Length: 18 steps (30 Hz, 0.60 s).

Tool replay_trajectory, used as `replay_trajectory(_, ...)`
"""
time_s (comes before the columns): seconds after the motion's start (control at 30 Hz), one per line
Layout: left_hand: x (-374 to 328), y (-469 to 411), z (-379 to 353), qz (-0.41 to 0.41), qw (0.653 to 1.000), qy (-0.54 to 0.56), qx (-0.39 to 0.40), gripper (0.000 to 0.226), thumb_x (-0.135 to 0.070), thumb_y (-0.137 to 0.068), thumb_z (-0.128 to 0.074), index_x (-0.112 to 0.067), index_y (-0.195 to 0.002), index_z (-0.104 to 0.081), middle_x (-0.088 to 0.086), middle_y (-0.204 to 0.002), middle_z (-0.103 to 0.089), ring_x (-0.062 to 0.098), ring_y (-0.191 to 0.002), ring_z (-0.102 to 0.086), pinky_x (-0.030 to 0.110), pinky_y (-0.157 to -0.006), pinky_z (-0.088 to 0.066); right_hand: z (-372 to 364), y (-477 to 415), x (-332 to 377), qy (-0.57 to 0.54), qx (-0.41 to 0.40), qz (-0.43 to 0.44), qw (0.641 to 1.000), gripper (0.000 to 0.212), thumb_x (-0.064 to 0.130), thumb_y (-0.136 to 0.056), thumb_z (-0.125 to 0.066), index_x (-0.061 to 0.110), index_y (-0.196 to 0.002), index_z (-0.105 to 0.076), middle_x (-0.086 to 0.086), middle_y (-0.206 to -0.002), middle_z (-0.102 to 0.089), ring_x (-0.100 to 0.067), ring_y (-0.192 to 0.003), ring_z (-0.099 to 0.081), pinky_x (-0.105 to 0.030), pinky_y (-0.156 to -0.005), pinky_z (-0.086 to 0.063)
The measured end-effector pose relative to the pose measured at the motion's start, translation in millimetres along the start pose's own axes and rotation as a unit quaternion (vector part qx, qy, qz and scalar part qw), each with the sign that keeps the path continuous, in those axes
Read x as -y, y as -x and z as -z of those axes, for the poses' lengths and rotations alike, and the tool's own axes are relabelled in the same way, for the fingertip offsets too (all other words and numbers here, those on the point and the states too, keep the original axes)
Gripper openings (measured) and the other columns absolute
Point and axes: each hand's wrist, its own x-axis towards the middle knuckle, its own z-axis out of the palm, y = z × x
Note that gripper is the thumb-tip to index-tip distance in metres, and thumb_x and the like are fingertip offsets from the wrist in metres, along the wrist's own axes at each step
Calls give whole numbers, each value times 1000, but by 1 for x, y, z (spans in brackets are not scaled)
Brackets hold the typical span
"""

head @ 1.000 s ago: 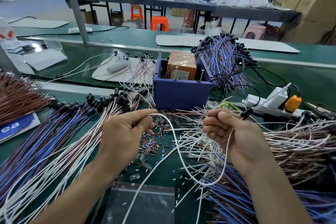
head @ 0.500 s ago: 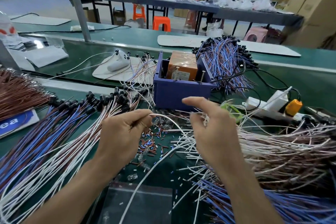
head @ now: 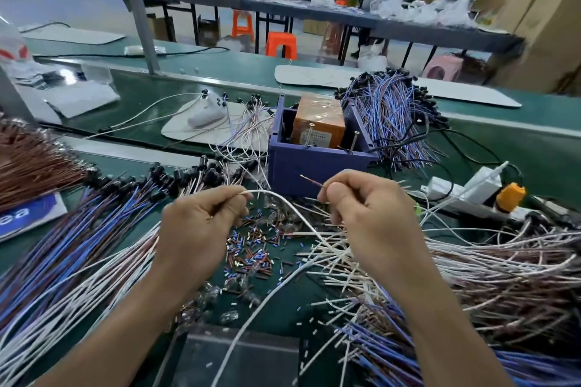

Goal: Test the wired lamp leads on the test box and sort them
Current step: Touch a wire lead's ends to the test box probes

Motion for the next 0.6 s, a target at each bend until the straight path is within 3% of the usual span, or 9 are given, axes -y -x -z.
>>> replay_trajectory(0.07,-4,4,-4,-17,998,-56,24,45,-26,-93,-73,-70,-100,-67,-22,-76,-74,12,-66,-72,38,-63,-61,-13,9,7,24,46,-6,999,24,30,-100,-56,26,-78,-64,10,-64,-64,-3,-47,-46,-18,-45,-31)
replay_trajectory(0.17,-2,6,-9,-39,994,-97,38,44,-26,-92,-74,-67,-105,-66,-28,-79,-74,7,-68,-72,27,-62,-56,-36,23,12,60,126,-30,990,22,47,-98,-56,28,-86,-60,15,-71,-66,-5,-61,-56,-26,-54,-40)
replay_trajectory(0.27,-2,1,-6,36,997,24,57,35,-19,-95,-70,-52,-103,-76,-7,-79,-78,13,-64,-71,25,-60,-57,-43,23,10,38,113,-27,993,21,35,-100,-59,24,-82,-61,5,-68,-68,-8,-56,-55,-30,-57,-45)
replay_trajectory(0.33,-9,-3,-6,176,957,225,61,19,-23,-88,-68,-32,-94,-84,6,-79,-78,14,-63,-72,20,-58,-57,-43,20,10,26,69,-10,997,26,31,-101,-59,22,-76,-60,9,-58,-62,-7,-48,-47,-22,-47,-37)
replay_trajectory(0.4,-11,-7,-6,296,870,386,77,19,-26,-80,-67,-19,-81,-84,6,-79,-77,9,-60,-70,18,-57,-57,-45,19,13,22,36,-3,999,29,29,-101,-60,19,-74,-59,11,-53,-54,-7,-45,-43,-20,-45,-34)
replay_trajectory(0.43,-11,-8,-5,322,843,421,92,18,-25,-78,-68,-16,-78,-84,5,-78,-76,7,-59,-69,18,-58,-58,-48,18,14,26,28,-4,999,29,29,-101,-60,18,-74,-58,10,-52,-53,-8,-45,-43,-20,-44,-34)
replay_trajectory(0.5,-9,-8,-4,335,818,452,118,17,-25,-73,-73,-13,-79,-84,4,-74,-73,6,-55,-65,18,-59,-58,-55,17,14,37,28,-13,999,29,28,-100,-59,17,-74,-57,7,-53,-52,-8,-47,-42,-21,-46,-35)
replay_trajectory(0.6,-11,-5,-5,328,820,452,124,16,-24,-69,-76,-14,-80,-84,3,-69,-70,6,-52,-62,17,-58,-56,-63,20,15,57,69,-30,996,27,33,-100,-59,20,-76,-60,5,-55,-54,-8,-49,-45,-23,-45,-34)
